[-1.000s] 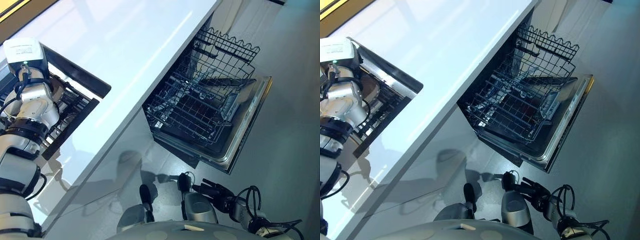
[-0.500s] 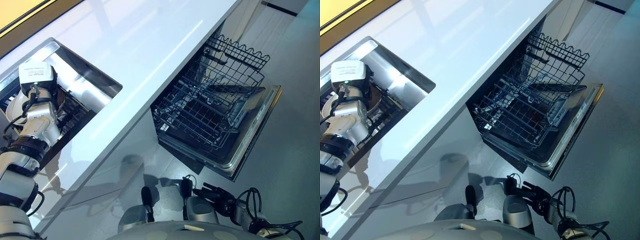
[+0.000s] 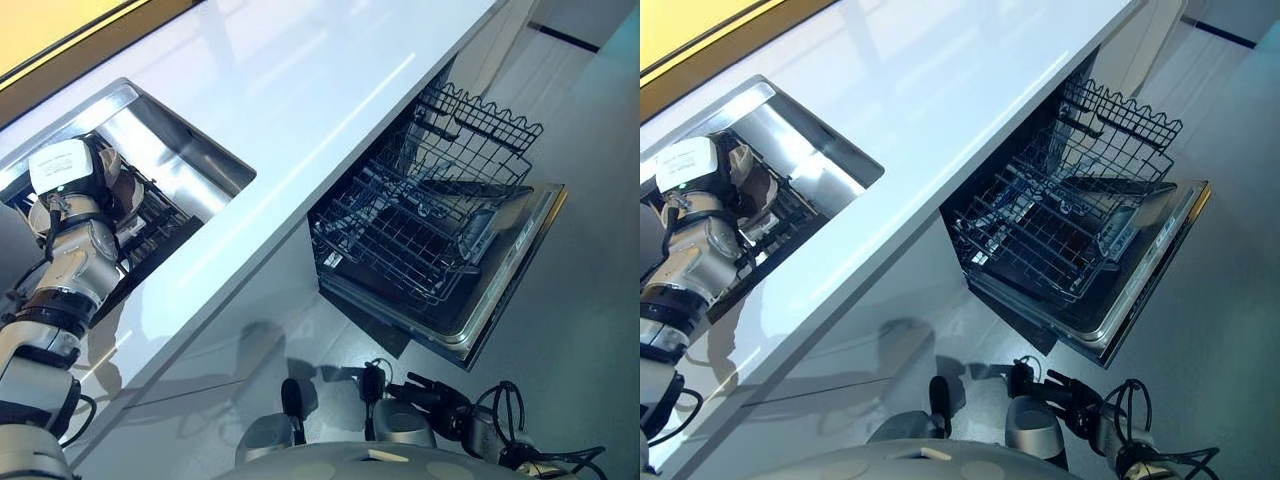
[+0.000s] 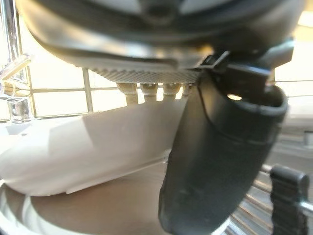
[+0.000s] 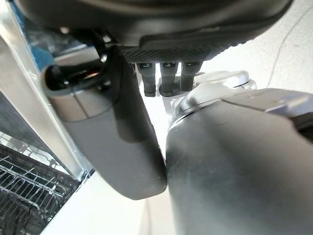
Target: Pick up plates and place into dishwasher.
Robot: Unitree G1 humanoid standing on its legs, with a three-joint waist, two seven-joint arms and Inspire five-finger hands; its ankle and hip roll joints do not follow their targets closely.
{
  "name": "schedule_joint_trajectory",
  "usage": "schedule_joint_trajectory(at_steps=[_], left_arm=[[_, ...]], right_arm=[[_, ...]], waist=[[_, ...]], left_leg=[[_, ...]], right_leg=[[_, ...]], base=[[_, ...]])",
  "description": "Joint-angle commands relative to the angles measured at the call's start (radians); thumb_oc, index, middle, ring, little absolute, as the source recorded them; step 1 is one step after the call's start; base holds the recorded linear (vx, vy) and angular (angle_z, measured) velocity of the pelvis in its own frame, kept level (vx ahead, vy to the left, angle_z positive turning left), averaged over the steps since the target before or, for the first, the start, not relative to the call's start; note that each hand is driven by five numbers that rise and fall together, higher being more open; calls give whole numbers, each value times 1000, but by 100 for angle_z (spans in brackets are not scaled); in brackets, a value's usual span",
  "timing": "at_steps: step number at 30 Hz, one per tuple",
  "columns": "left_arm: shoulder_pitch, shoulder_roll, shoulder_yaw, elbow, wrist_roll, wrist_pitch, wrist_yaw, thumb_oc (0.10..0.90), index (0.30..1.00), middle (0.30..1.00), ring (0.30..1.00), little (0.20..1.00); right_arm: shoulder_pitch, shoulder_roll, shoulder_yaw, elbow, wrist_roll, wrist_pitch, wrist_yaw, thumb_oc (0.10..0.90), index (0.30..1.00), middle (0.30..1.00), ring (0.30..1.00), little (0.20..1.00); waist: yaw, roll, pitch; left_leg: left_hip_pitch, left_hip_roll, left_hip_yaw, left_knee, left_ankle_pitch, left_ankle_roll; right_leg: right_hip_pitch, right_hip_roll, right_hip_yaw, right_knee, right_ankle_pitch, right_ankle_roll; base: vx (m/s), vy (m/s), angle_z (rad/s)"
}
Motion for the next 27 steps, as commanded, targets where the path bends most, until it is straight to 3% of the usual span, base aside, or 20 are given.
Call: schedule_joint_trajectory(at_steps=[1,10,12,13,14,27], left_arm=[[-45,76,105,-8,99,25,79,800,900,900,900,900],[-19,86,89,2,230,72,0,800,900,900,900,900],[-13,89,90,6,230,91,-16,556,691,691,691,656],[-6,90,94,10,237,105,-40,256,434,434,434,356],[2,95,95,13,231,113,-59,100,300,300,300,200],[5,113,87,0,279,95,-108,100,300,300,300,200]], right_arm=[[62,-26,-31,3,-24,-20,26,800,900,900,900,900],[61,-24,-34,1,-25,-23,32,800,900,900,900,900],[61,-25,-33,-2,-24,-23,31,800,900,900,900,900],[63,-24,-32,-4,-22,-24,30,800,900,900,900,900],[65,-24,-32,-7,-21,-24,28,800,900,900,900,900],[59,-19,-41,-14,9,-37,29,800,900,900,900,900]], waist=[[8,29,-74],[14,33,-84],[15,34,-85],[17,35,-88],[18,36,-88],[21,37,-105]], left_leg=[[-59,-86,3,100,-132,60],[-48,-90,-5,95,-134,61],[-47,-91,-6,96,-134,61],[-46,-92,-10,95,-135,62],[-46,-92,-12,95,-135,62],[-28,-101,-15,92,-146,69]], right_leg=[[-53,73,-6,154,-175,-8],[-41,72,-7,146,-173,-7],[-40,72,-6,145,-172,-6],[-40,73,-5,144,-173,-6],[-39,73,-6,144,-173,-5],[-24,73,2,129,-170,0]], base=[[0,0,0],[0,0,0],[0,0,0],[0,0,0],[0,0,0],[-2,0,0]])
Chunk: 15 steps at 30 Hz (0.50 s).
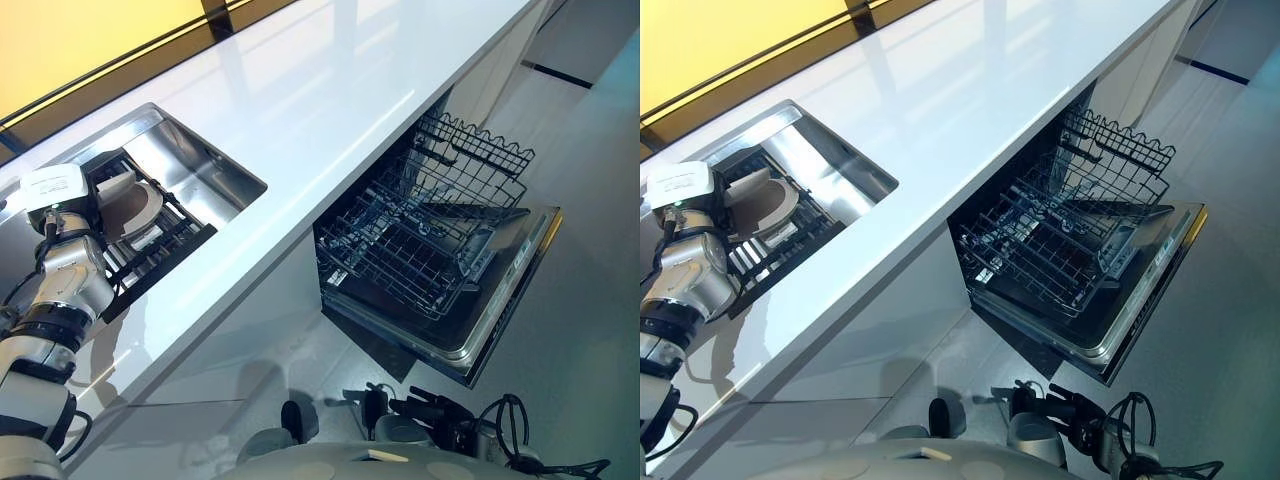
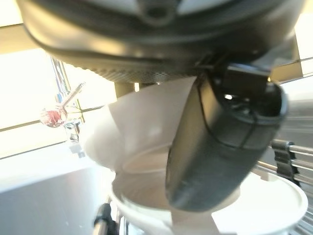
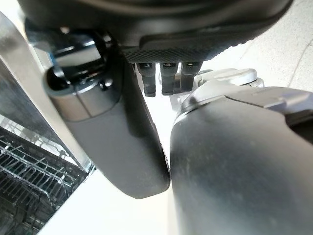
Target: Pick up plates and place into dishwasher.
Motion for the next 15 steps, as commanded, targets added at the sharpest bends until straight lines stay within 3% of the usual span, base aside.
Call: schedule_joint_trajectory(at_steps=[1,4,7,15], left_arm=[[-59,112,63,-9,64,19,57,100,300,300,300,200],[-56,106,100,-29,-125,-13,162,100,300,300,300,200],[-48,83,161,-51,-287,-91,303,100,300,300,300,200],[-11,124,302,-181,-316,-239,407,100,300,300,300,200]], right_arm=[[23,-22,-40,-18,23,-32,19,800,900,900,900,900],[27,-13,-38,-25,35,-36,12,800,900,900,900,900],[32,-2,-43,-32,42,-35,2,800,900,900,900,900],[40,2,-55,-17,25,-36,5,800,900,900,900,900]], waist=[[-6,31,-41],[-7,30,-48],[-7,25,-55],[-1,25,-77]], left_leg=[[-37,-99,-13,90,-150,68],[-32,-99,-9,86,-151,67],[-35,-102,-3,103,-162,65],[-37,-102,3,117,-169,59]], right_leg=[[-30,72,-2,128,-171,2],[-27,74,2,121,-170,3],[-23,76,10,102,-161,5],[-7,81,30,64,-144,7]], base=[[-40,-10,-4],[-57,-18,-4],[-82,-25,-2],[-56,1,-1]])
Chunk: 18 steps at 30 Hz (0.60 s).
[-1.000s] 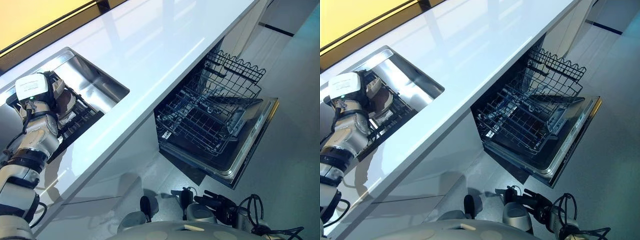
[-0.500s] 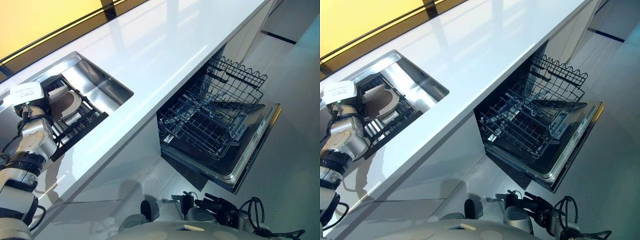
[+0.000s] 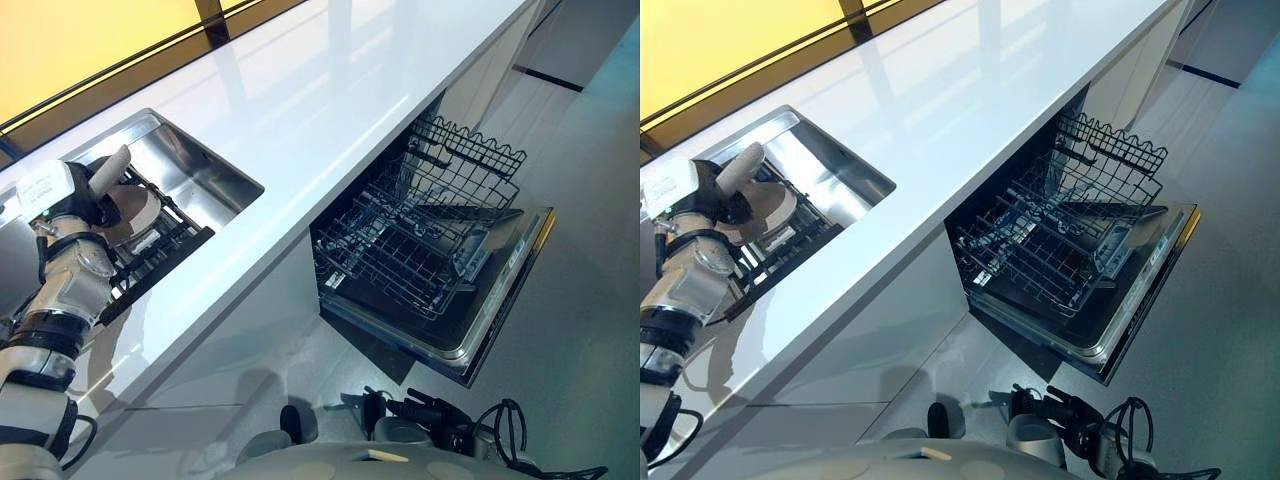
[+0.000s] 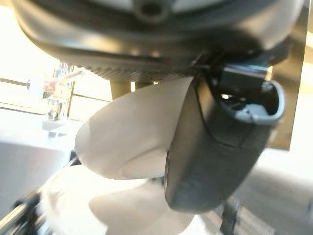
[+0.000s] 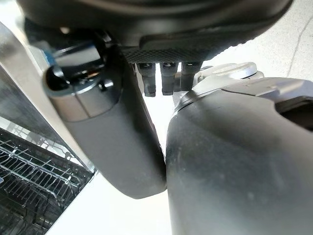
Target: Pick up plates and place into dishwasher.
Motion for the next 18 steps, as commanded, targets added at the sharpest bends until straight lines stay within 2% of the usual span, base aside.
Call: schedule_joint_trajectory(at_steps=[1,4,6,10,12,14,18], left_arm=[[-70,159,134,-98,37,-113,151,100,300,300,300,200],[-68,178,169,-167,37,-168,174,100,300,300,300,200],[-67,189,203,-242,18,-221,192,100,300,300,300,200],[-44,168,262,-371,12,-293,221,100,300,300,300,200],[-21,157,280,-433,9,-333,245,100,300,300,300,200],[2,134,291,-506,31,-377,269,100,300,300,300,200],[46,105,304,-584,99,-429,298,100,300,300,300,200]], right_arm=[[17,-19,-43,-5,14,-25,20,800,900,900,900,900],[13,-17,-45,9,18,-39,28,800,900,900,900,900],[14,-11,-47,9,18,-79,29,800,900,900,900,900],[24,-11,-13,-64,-146,-213,-9,800,900,900,900,900],[32,-19,20,-158,-244,-251,-67,800,900,900,900,900],[45,-30,58,-309,-329,-250,-137,800,900,900,900,900],[63,-40,103,-521,-401,-213,-153,800,900,900,900,900]], waist=[[-4,31,-69],[1,32,-76],[6,33,-84],[8,36,-98],[6,37,-101],[0,34,-101],[-7,24,-102]], left_leg=[[-39,-103,-5,119,-172,59],[-35,-102,-2,120,-176,60],[-27,-102,-5,105,-173,60],[-10,-94,-5,48,-149,54],[0,-89,-5,15,-134,48],[0,-87,-7,5,-128,44],[-4,-94,-1,31,-142,54]], right_leg=[[-6,78,9,67,-148,8],[-1,77,6,68,-153,8],[4,76,2,67,-155,8],[3,75,-10,71,-159,13],[2,75,-22,75,-162,16],[-3,73,-31,80,-162,18],[-11,68,-19,83,-158,18]], base=[[-42,8,-1],[-45,13,0],[-35,19,1],[-18,11,1],[-49,18,5],[-55,15,9],[-27,11,3]])
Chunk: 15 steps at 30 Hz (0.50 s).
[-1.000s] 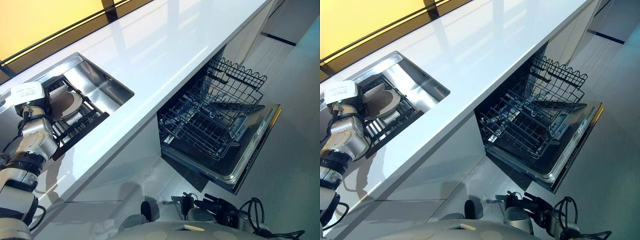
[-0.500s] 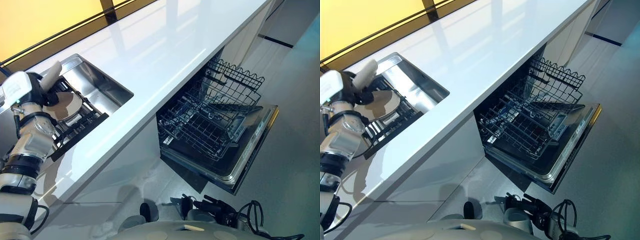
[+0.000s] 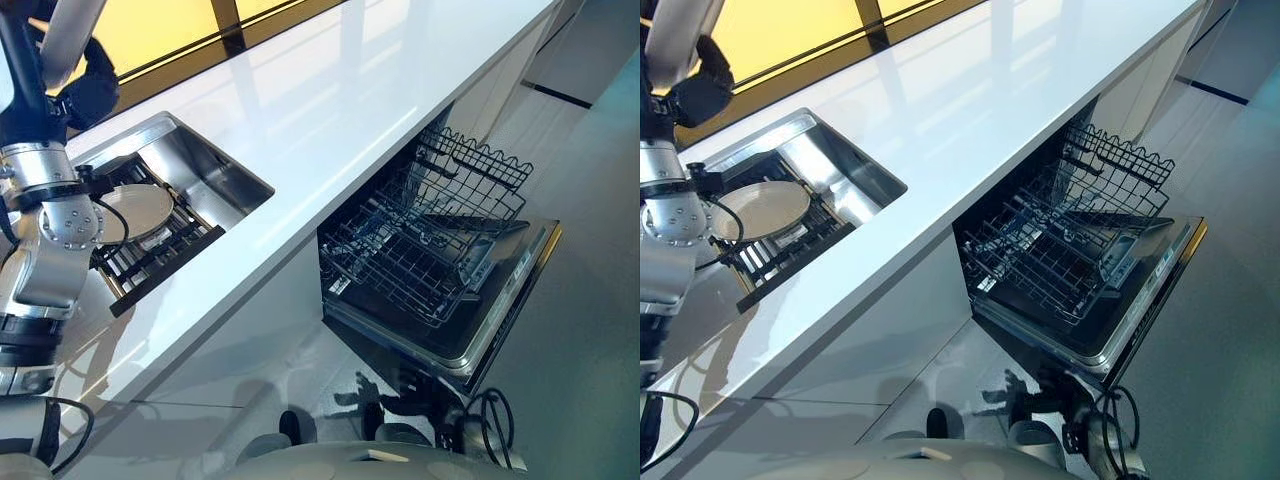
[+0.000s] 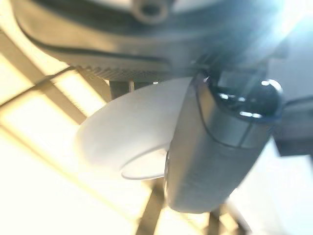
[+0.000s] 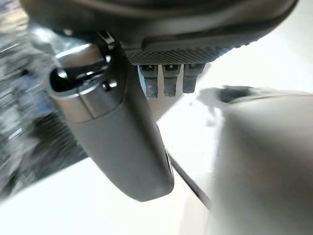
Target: Pick up plates and place into dishwasher.
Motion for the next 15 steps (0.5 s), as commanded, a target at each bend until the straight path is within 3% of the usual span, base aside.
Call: schedule_joint_trajectory(at_steps=[1,3,6,8,12,15], left_arm=[[-40,72,90,-37,101,-104,104,100,300,300,300,200],[-30,66,94,-51,113,-121,106,100,300,300,300,200],[-20,63,87,-74,139,-145,107,100,300,300,300,200],[-16,62,74,-85,152,-164,104,100,300,300,300,200],[-17,61,35,-88,126,-225,96,100,300,300,300,200],[-12,33,13,-89,67,-296,53,100,300,300,300,200]], right_arm=[[-24,-52,35,-181,-77,-39,7,800,900,900,900,900],[-23,-60,46,-226,-85,-30,37,800,900,900,900,900],[-20,-77,61,-337,-41,40,123,800,900,900,900,900],[-16,-89,65,-425,46,122,199,800,900,900,900,900],[-15,-115,23,-575,260,223,309,800,900,900,900,900],[-28,-132,-27,-662,416,253,375,800,900,900,900,900]], waist=[[-16,23,-74],[-16,20,-75],[-17,14,-77],[-18,11,-81],[-23,6,-86],[-24,1,-88]], left_leg=[[-9,-99,19,56,-154,60],[-13,-102,23,72,-163,66],[-11,-104,28,73,-166,71],[-3,-99,29,45,-151,68],[-2,-88,24,6,-123,52],[-7,-86,20,6,-118,49]], right_leg=[[-23,67,7,85,-156,17],[-24,65,14,86,-155,18],[-24,64,20,90,-155,22],[-28,64,16,97,-153,27],[-34,65,-4,106,-149,35],[-40,64,-10,108,-145,36]], base=[[-30,21,-2],[0,0,0],[-3,12,-3],[-3,10,-7],[0,1,-1],[0,0,2]])
